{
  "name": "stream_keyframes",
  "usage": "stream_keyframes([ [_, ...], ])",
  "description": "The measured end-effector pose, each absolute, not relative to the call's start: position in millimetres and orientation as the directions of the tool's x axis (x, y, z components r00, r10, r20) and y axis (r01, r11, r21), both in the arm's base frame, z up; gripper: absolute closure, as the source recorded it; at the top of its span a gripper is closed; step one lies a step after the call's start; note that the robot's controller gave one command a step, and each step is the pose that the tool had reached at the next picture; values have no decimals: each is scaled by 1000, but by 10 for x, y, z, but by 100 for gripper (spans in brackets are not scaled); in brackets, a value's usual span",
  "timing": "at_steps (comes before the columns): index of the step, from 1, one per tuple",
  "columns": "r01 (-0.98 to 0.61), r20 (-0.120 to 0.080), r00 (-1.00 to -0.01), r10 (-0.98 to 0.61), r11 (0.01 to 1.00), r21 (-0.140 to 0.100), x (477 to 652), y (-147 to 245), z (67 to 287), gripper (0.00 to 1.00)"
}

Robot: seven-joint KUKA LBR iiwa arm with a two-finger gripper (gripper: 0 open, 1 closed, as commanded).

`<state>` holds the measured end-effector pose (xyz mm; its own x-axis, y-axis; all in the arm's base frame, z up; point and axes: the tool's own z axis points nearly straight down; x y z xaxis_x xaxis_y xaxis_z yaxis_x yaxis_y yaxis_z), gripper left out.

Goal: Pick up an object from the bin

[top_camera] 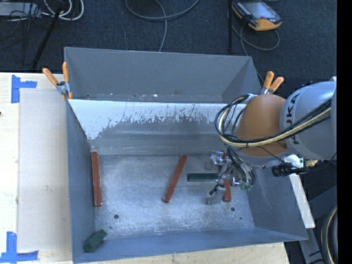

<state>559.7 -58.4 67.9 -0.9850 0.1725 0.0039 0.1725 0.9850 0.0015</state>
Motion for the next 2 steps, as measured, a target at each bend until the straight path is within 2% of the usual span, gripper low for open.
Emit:
stream_keyframes([
  [1,175,0,-985,175,985,1,5611,-598,699,100],
  [2,187,-6,-982,187,982,2,5503,-557,1524,100],
])
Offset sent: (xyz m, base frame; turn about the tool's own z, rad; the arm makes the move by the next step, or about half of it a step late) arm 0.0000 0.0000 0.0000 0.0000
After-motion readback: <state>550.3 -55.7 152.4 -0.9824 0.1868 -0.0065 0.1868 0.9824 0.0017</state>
